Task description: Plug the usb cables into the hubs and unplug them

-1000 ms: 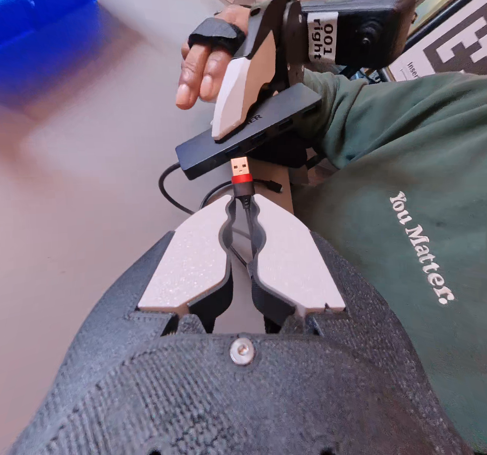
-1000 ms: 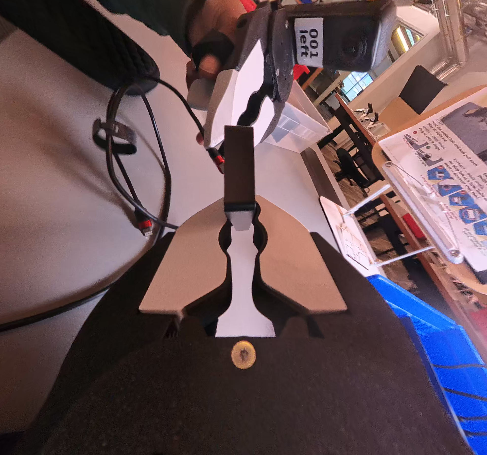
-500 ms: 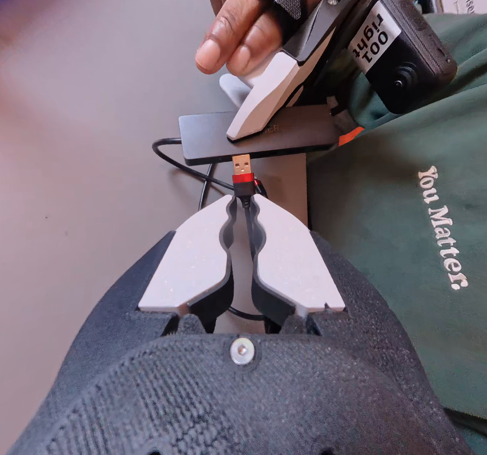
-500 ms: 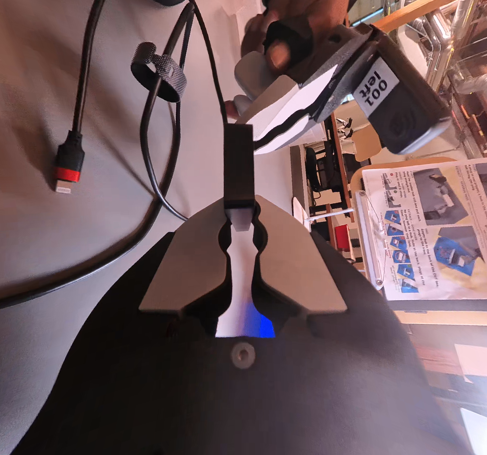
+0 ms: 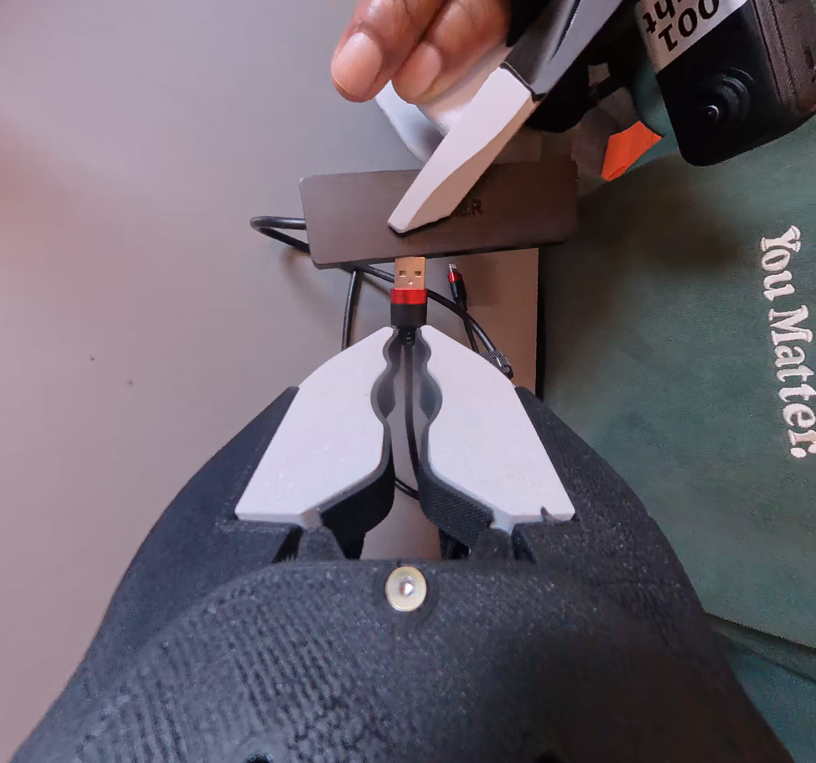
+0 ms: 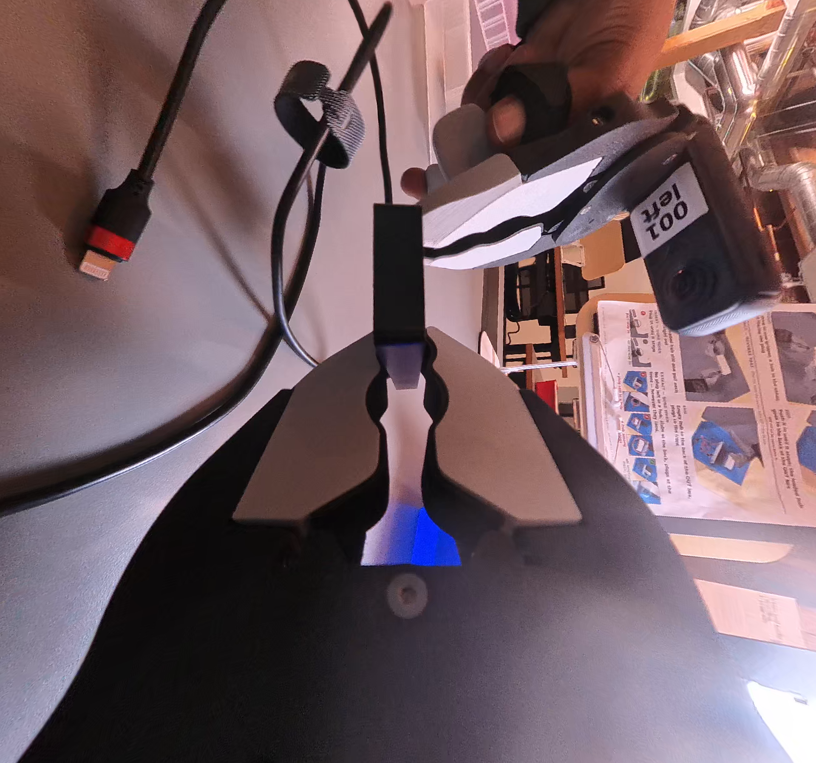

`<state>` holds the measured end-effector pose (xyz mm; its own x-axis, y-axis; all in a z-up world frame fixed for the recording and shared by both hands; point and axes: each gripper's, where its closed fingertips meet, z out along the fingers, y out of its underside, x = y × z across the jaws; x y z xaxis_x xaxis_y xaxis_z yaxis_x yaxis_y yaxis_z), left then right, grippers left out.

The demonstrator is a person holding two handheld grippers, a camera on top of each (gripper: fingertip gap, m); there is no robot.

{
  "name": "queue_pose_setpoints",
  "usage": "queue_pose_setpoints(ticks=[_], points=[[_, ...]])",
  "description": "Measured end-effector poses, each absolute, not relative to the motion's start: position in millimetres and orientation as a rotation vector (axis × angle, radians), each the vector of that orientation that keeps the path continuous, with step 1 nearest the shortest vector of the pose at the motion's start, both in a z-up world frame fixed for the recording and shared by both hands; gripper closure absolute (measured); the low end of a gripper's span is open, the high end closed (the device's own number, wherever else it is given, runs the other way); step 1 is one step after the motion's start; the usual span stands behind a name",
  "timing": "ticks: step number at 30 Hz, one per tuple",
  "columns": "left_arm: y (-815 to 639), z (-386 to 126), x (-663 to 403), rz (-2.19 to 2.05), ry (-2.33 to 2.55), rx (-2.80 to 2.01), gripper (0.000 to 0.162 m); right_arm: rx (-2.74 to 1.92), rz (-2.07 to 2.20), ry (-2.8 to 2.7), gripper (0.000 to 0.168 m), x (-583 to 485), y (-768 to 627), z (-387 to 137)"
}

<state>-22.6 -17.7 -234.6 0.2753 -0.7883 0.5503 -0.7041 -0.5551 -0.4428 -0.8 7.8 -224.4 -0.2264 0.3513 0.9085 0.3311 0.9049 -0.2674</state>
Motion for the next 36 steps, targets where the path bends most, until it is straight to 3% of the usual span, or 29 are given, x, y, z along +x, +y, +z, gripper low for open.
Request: queue_pose_setpoints(ticks=[22, 25, 31, 36], points=[[-2.0, -222.1, -15.3, -1.058, 1.447, -2.26, 0.156, -0.529, -0.032, -1.756, 0.156, -6.1, 13.9, -219.6], [14.5, -179.3, -27.4, -1.058, 1.308, -2.086, 0.14, -0.58, -0.026, -1.661, 0.156, -2.9, 25.0, -201.4], [81.2, -109.4, -187.6, -0.349, 0.924, -2.026, 0.139, -0.683, 0.036, -1.551, 0.156, 10.2, 44.9, -182.2], [76.9, -175.3, -329.9, -0.003, 0.793, -2.443, 0.144, -0.729, 0.082, -1.535, 0.156, 12.3, 50.3, -182.4]])
